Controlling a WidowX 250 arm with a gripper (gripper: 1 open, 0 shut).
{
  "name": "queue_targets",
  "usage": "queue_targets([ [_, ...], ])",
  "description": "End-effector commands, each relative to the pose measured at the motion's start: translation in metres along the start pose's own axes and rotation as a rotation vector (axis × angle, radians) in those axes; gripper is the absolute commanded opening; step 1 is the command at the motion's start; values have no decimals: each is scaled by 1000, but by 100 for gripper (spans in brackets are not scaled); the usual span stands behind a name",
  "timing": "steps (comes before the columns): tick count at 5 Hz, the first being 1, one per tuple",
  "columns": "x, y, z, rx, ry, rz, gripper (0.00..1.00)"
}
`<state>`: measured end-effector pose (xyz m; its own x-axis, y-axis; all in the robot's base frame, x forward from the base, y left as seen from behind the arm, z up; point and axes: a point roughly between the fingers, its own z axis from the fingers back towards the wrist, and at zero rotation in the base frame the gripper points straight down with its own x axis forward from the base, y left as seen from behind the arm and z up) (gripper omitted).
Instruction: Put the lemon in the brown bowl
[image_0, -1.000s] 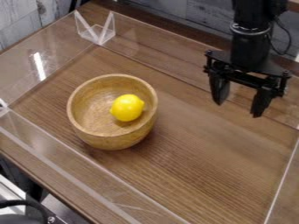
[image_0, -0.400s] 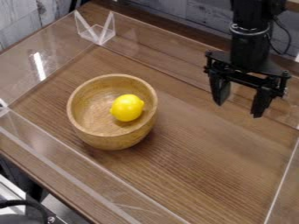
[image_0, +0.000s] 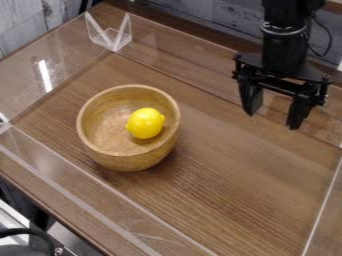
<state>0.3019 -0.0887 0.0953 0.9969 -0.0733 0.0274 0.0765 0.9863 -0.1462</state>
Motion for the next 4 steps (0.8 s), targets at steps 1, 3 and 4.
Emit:
queue_targets([
  [1, 5, -6, 20, -2, -60, -3, 100],
  [3, 7, -13, 20, 13, -46, -14, 100],
  [4, 5, -16, 19, 20, -33, -13, 100],
])
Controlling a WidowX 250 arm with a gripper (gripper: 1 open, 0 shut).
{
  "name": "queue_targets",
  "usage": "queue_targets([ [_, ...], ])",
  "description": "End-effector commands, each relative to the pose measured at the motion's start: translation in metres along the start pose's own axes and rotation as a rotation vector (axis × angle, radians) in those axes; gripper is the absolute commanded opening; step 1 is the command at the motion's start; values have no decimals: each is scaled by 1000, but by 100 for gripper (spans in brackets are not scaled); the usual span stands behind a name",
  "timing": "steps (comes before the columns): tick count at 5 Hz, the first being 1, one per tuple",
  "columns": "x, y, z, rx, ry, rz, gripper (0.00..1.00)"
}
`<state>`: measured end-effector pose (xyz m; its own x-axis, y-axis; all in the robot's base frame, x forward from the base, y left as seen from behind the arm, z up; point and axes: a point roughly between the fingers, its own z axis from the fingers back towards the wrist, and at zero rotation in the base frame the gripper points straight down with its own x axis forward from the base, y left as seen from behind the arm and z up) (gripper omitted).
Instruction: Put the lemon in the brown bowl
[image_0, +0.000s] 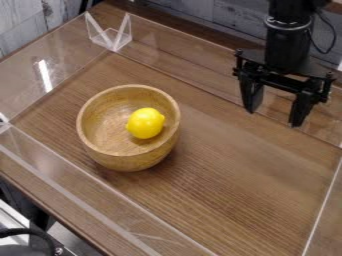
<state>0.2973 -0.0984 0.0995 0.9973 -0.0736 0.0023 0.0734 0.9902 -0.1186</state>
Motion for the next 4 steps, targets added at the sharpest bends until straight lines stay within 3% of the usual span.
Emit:
queue_targets([
  [1, 7, -8, 14, -5, -45, -18, 100],
  [4, 8, -10, 16, -1, -38, -10, 100],
])
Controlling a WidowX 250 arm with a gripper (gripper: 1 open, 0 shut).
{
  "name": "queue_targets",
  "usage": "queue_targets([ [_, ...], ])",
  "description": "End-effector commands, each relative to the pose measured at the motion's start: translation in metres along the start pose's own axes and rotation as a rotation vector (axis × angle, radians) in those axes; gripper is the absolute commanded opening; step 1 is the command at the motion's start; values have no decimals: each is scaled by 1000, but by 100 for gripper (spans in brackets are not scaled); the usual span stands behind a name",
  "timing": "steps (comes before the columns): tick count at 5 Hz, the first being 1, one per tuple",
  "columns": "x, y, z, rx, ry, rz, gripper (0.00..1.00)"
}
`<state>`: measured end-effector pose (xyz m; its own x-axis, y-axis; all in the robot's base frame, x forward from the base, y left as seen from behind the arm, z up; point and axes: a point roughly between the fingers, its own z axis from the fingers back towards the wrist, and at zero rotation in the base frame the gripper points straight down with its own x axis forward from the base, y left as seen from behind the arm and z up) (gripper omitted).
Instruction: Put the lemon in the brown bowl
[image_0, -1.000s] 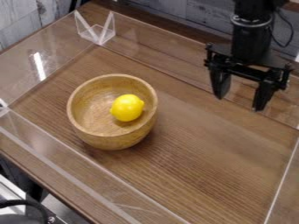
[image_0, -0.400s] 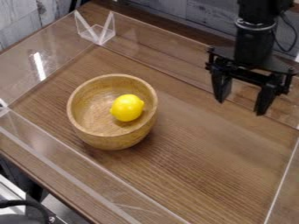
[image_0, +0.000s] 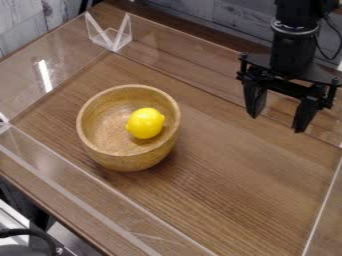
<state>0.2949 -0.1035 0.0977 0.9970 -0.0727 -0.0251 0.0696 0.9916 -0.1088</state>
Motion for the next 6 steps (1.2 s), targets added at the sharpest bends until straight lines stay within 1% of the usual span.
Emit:
queue_targets([
  [1, 9, -4, 20, -12, -67, -8, 100],
  [6, 11, -1, 28, -25, -85, 5, 100],
])
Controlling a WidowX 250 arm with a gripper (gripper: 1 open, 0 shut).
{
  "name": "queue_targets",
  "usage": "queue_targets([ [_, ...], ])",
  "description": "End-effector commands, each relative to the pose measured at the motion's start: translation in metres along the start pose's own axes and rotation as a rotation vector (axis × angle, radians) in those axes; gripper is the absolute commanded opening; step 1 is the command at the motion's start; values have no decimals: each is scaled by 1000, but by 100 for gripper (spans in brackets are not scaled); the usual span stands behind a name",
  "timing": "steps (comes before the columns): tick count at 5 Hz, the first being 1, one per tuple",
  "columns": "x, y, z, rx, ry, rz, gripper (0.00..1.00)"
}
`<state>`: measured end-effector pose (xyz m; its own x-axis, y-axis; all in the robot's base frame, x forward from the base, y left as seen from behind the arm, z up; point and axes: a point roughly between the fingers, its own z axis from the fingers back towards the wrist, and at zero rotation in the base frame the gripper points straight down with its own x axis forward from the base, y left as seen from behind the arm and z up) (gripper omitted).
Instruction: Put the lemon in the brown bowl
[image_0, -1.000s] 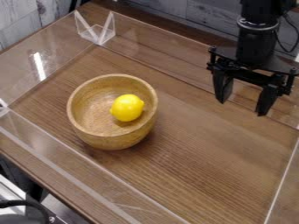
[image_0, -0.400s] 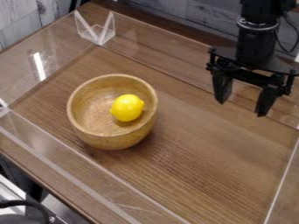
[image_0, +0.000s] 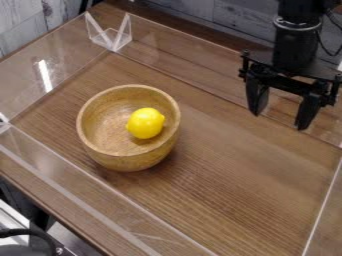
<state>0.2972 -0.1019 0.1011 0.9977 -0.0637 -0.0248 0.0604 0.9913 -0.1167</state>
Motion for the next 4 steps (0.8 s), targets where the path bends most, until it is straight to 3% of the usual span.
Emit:
queue_targets([
  [1, 7, -2, 24, -12, -73, 5, 100],
  [4, 3, 1, 22, -3, -57, 20, 100],
])
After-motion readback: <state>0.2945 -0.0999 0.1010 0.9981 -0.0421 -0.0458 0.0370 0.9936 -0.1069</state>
